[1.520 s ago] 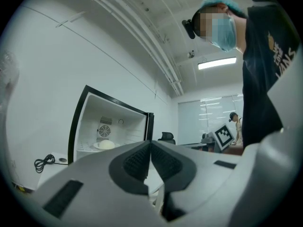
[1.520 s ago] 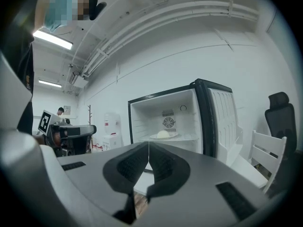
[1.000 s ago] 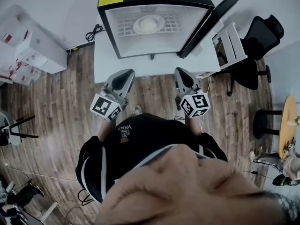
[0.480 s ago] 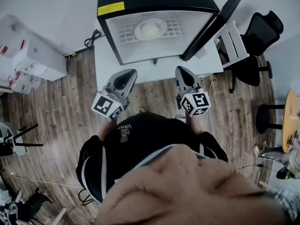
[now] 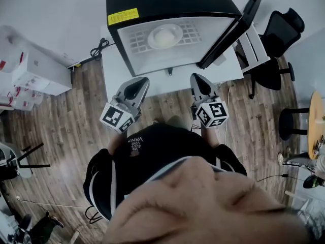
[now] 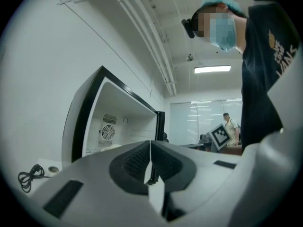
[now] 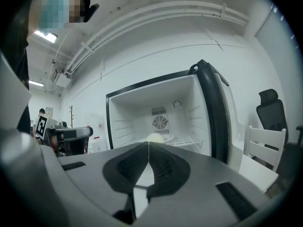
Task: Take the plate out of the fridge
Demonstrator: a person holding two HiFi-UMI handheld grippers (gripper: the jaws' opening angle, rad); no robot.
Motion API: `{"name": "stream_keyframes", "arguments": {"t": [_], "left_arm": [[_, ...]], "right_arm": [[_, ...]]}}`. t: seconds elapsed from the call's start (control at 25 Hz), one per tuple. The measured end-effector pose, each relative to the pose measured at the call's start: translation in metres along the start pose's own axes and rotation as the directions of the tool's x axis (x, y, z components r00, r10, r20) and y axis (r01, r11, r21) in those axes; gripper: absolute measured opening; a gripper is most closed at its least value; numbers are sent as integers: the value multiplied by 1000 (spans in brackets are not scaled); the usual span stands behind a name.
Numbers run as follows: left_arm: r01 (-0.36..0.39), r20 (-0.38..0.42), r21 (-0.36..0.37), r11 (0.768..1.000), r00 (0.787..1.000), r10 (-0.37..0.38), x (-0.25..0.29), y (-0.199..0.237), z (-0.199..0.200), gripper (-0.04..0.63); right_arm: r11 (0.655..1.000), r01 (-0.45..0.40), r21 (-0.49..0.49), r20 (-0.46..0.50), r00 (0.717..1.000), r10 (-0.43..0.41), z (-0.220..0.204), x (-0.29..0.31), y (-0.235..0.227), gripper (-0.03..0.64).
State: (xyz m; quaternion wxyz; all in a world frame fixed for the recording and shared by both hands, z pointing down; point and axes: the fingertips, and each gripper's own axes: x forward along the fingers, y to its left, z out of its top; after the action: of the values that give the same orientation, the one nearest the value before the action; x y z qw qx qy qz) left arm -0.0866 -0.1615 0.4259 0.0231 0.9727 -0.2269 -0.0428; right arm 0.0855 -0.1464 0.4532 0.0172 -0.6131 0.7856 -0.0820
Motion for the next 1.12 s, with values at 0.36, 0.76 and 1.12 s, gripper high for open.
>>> {"name": "stream_keyframes", "arguments": {"t": [0.36, 0.76, 1.12], "left_arm": [[9, -28, -22, 1000, 1000, -9, 16, 4, -6, 18], [-16, -39, -15, 1000, 999, 16, 49, 15, -2, 18], [-80, -61, -17, 997, 995, 79, 68, 32, -8, 18]], "right_arm": [[1000, 3, 14, -1, 1000, -3, 3, 12, -12, 12], [999, -42, -8, -4, 999, 42, 11, 38, -32, 12], [992, -124, -19, -18, 992, 123, 17, 68, -42, 12]]}}
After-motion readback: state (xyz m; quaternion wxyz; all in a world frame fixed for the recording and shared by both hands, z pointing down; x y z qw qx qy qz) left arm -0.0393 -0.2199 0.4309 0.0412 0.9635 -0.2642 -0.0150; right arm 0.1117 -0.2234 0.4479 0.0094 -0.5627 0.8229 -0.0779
